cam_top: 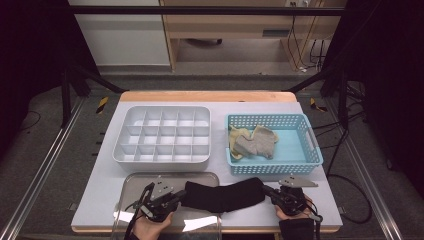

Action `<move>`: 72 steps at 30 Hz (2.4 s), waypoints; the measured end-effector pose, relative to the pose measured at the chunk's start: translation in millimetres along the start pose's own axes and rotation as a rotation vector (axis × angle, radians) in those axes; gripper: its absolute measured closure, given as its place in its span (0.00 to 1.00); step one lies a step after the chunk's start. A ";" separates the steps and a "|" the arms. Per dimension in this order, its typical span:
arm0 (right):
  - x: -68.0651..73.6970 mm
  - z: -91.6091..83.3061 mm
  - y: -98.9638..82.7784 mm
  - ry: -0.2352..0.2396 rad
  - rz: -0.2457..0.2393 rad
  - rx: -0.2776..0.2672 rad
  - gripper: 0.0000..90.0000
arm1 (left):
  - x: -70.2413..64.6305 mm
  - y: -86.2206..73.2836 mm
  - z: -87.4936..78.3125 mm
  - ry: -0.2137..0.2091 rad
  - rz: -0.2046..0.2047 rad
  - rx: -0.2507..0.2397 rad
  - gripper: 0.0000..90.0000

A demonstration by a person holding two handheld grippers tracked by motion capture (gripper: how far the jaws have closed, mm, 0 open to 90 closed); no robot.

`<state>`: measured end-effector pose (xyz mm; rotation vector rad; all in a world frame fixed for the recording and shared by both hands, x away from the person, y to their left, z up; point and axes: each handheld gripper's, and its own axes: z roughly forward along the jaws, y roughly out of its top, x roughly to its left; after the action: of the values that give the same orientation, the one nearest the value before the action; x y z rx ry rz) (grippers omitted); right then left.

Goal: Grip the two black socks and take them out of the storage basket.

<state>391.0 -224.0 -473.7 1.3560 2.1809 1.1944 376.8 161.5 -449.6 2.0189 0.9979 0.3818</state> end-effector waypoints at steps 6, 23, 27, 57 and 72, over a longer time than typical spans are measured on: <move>-1.2 0.1 -0.9 -0.023 -0.002 -0.017 0.90 | -0.1 -0.9 9.4 0.025 -0.013 0.019 0.90; 3.6 3.7 0.2 -0.002 -0.030 -0.009 1.00 | 1.1 16.1 16.3 0.036 0.034 -0.027 0.99; 2.8 3.2 -0.4 -0.004 -0.021 -0.014 0.99 | 3.9 18.4 27.8 0.038 0.048 0.011 0.99; 9.5 15.3 -10.0 -0.028 0.001 0.017 0.92 | -0.1 -7.9 25.6 -0.003 -0.086 0.089 0.89; -8.1 5.5 -3.7 -0.112 -0.021 0.037 0.91 | -8.5 -2.5 19.8 -0.104 -0.073 0.048 0.92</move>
<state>396.4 -228.9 -481.2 1.3767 2.1433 1.0491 381.5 144.9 -462.9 2.0176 1.0209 0.2129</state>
